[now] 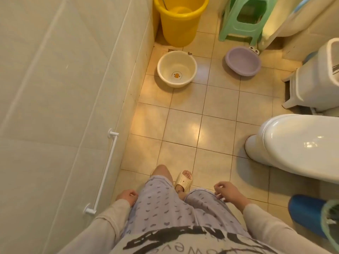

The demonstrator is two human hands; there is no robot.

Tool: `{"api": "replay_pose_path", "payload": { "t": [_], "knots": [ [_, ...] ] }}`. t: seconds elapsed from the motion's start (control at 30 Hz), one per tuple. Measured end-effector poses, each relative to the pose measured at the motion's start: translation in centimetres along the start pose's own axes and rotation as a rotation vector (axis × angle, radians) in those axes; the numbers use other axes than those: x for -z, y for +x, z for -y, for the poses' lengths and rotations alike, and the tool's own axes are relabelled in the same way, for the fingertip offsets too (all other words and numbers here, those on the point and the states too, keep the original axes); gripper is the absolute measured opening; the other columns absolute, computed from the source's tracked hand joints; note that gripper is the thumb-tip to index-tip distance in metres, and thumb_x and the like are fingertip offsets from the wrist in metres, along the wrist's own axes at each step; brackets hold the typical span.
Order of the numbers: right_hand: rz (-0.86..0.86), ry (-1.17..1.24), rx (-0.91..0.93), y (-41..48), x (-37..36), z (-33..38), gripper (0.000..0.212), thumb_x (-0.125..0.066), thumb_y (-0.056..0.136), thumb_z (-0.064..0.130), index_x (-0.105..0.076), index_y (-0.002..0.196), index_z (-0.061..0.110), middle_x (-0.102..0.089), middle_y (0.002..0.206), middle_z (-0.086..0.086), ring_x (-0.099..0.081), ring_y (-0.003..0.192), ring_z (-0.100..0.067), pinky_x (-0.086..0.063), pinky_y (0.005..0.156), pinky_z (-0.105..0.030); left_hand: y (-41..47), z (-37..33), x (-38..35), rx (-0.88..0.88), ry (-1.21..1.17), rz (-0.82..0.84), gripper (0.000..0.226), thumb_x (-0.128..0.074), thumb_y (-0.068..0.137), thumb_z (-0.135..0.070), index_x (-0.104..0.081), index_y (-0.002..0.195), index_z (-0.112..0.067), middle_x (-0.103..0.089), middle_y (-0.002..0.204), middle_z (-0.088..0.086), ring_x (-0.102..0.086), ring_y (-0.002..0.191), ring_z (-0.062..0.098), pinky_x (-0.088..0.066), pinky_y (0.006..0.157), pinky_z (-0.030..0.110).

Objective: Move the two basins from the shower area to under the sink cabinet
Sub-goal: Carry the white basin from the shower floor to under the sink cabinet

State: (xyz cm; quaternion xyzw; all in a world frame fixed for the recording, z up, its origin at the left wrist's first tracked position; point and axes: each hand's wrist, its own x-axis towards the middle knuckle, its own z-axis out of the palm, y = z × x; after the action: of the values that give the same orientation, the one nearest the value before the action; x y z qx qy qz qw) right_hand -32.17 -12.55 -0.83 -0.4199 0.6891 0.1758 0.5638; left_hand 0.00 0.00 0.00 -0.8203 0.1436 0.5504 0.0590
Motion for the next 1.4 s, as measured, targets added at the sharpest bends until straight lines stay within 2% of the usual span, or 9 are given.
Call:
{"api": "replay_pose_path", "payload": {
  "t": [0.23, 0.3, 0.37, 0.47, 0.6, 0.73, 0.83, 1.0, 1.4],
  "knots": [
    [-0.05, 0.037, 0.186, 1.8, 4.3, 7.4, 0.016, -0.049, 0.092, 0.014, -0.06, 0.103, 0.01, -0.065, 0.09, -0.009, -0.06, 0.073, -0.019, -0.042, 0.057, -0.023, 0.9, 0.3, 0.5, 0.104, -0.121, -0.033, 0.009, -0.05, 0.087, -0.004, -0.059, 0.086, -0.007, -0.06, 0.081, 0.01, -0.046, 0.054, 0.015, -0.037, 0.052, 0.019],
    [-0.048, 0.05, 0.212, 2.3, 5.3, 9.5, 0.016, -0.049, 0.092, 0.013, -0.06, 0.103, 0.01, -0.064, 0.09, -0.008, -0.061, 0.076, -0.02, -0.043, 0.061, -0.025, 1.7, -0.6, 1.2, 0.121, -0.148, -0.038, 0.011, -0.047, 0.087, 0.0, -0.058, 0.085, -0.004, -0.058, 0.074, 0.012, -0.046, 0.053, 0.02, -0.039, 0.059, 0.022],
    [-0.043, 0.077, 0.228, 3.2, 6.2, 11.3, 0.019, -0.048, 0.092, 0.013, -0.06, 0.105, 0.009, -0.064, 0.091, -0.009, -0.061, 0.078, -0.02, -0.044, 0.065, -0.027, 2.6, -2.2, 2.3, 0.121, -0.132, -0.045, 0.015, -0.046, 0.088, -0.002, -0.056, 0.079, -0.008, -0.06, 0.083, 0.013, -0.05, 0.059, 0.021, -0.04, 0.064, 0.023],
    [-0.03, 0.118, 0.223, 4.2, 7.3, 13.4, 0.022, -0.047, 0.092, 0.013, -0.06, 0.109, 0.007, -0.064, 0.094, -0.01, -0.061, 0.079, -0.02, -0.044, 0.067, -0.028, 3.9, -6.1, 4.4, 0.094, -0.115, -0.049, 0.021, -0.047, 0.088, -0.004, -0.053, 0.071, -0.014, -0.061, 0.09, 0.012, -0.049, 0.056, 0.017, -0.035, 0.053, 0.019],
    [-0.037, 0.143, 0.165, 5.9, 9.2, 16.5, 0.021, -0.046, 0.093, 0.013, -0.06, 0.109, 0.008, -0.065, 0.096, -0.011, -0.061, 0.08, -0.021, -0.045, 0.067, -0.028, 6.2, -13.7, 8.1, 0.032, -0.08, -0.026, 0.013, -0.046, 0.09, -0.006, -0.055, 0.082, -0.01, -0.058, 0.092, 0.011, -0.047, 0.055, 0.015, -0.039, 0.043, 0.018],
    [-0.062, 0.205, 0.102, 7.5, 11.3, 19.6, 0.017, -0.046, 0.094, 0.014, -0.06, 0.103, 0.009, -0.065, 0.094, -0.011, -0.06, 0.078, -0.022, -0.044, 0.063, -0.027, 7.4, -22.5, 12.2, -0.058, -0.041, 0.01, 0.01, -0.047, 0.089, -0.011, -0.056, 0.091, -0.013, -0.066, 0.106, 0.013, -0.056, 0.075, 0.022, -0.04, 0.067, 0.022],
    [-0.092, 0.234, 0.062, 8.8, 12.3, 21.0, 0.017, -0.046, 0.094, 0.014, -0.06, 0.101, 0.008, -0.065, 0.088, -0.01, -0.06, 0.072, -0.02, -0.044, 0.062, -0.028, 8.0, -28.5, 14.7, -0.157, -0.03, 0.062, 0.01, -0.049, 0.087, -0.012, -0.057, 0.091, -0.015, -0.069, 0.11, 0.014, -0.055, 0.072, 0.021, -0.038, 0.059, 0.022],
    [-0.153, 0.296, -0.026, 10.0, 14.2, 22.7, 0.015, -0.047, 0.092, 0.012, -0.06, 0.097, 0.006, -0.066, 0.084, -0.012, -0.061, 0.072, -0.022, -0.043, 0.061, -0.028, 8.1, -36.8, 18.7, -0.307, -0.093, 0.083, 0.019, -0.051, 0.085, -0.01, -0.057, 0.072, -0.023, -0.064, 0.091, 0.004, -0.055, 0.061, 0.011, -0.039, 0.054, 0.021],
    [-0.083, 0.186, -0.028, 15.3, 22.2, 32.7, 0.02, -0.046, 0.093, 0.014, -0.06, 0.104, 0.005, -0.065, 0.092, -0.014, -0.061, 0.076, -0.023, -0.046, 0.066, -0.03, 12.4, -40.6, 21.9, -0.095, -0.188, 0.036, 0.012, -0.046, 0.09, -0.009, -0.055, 0.085, -0.014, -0.062, 0.094, 0.008, -0.057, 0.07, 0.022, -0.037, 0.056, 0.023]
  ]
}}
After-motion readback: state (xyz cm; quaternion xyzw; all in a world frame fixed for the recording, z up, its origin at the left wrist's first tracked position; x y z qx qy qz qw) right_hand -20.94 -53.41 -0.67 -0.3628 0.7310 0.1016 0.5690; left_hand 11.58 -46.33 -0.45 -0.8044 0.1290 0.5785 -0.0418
